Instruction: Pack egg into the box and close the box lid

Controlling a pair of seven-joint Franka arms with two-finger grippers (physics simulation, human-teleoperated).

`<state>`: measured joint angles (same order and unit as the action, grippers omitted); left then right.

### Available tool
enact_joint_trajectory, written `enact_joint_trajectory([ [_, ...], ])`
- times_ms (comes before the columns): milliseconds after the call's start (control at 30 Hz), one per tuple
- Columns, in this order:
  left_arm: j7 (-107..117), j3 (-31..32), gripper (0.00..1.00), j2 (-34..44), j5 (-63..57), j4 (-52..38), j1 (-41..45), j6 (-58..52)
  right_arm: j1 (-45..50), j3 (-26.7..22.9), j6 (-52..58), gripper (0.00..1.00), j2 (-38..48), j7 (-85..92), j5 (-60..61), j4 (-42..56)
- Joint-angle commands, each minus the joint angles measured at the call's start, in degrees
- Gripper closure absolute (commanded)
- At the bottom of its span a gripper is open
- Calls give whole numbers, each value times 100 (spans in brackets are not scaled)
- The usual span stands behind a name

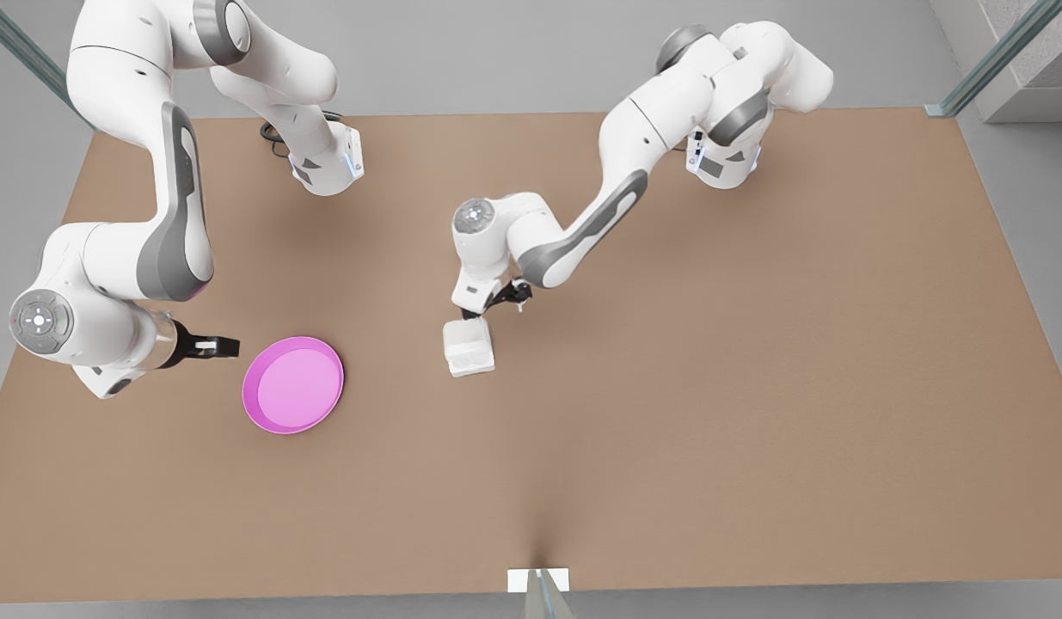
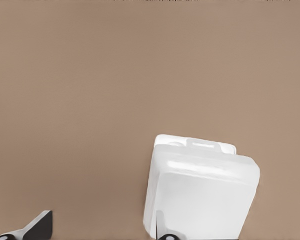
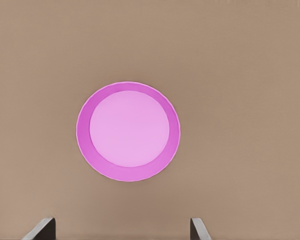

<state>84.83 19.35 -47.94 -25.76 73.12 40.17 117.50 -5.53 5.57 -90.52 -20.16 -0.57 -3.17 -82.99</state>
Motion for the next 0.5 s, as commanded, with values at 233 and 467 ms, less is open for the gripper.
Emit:
enact_joint_trajectory([
  [233,-4279,183,0,1612,387,-17,-1986,-2037,-9,-3,0,0,12,452,10,2],
  [467,-7692,253,0,5471,2294,3094,-5239,-1985,-9,15,0,0,3,452,18,-7],
])
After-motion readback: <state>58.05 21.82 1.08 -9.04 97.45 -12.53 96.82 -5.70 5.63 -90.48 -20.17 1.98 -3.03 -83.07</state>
